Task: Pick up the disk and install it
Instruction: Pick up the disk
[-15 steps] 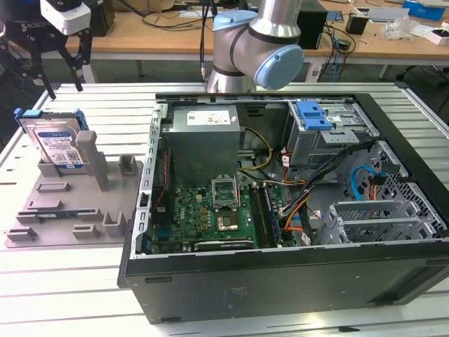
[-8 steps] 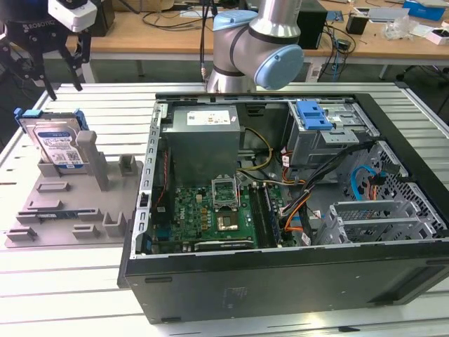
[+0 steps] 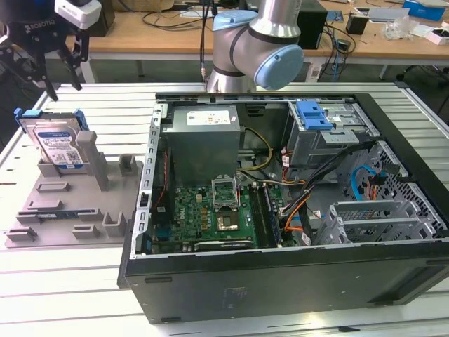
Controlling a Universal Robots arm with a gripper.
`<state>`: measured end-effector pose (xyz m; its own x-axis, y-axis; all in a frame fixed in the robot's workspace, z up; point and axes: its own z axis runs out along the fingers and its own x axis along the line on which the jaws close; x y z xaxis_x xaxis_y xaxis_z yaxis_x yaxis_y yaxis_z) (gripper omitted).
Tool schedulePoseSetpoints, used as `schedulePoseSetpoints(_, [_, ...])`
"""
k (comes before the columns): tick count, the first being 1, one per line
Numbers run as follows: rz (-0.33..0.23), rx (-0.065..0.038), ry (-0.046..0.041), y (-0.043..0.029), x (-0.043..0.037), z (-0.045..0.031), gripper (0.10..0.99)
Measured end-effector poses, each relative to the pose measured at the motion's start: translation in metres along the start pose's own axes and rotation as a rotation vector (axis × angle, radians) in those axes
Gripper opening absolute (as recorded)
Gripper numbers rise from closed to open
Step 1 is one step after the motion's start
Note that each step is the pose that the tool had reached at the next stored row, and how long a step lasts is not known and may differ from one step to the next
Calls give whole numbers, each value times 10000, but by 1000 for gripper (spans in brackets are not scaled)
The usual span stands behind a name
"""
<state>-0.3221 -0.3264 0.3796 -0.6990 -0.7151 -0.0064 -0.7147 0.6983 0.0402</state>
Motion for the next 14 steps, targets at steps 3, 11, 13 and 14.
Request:
schedulePoseSetpoints(3, [-862, -6, 35, 3, -4, 4, 482])
schedulePoseSetpoints(11, [-2206, -16, 94, 8, -9, 11, 482])
schedulePoseSetpoints(13, [-2658, -21, 115, 10, -11, 13, 482])
schedulePoseSetpoints(14, [-2908, -22, 126, 11, -12, 14, 482])
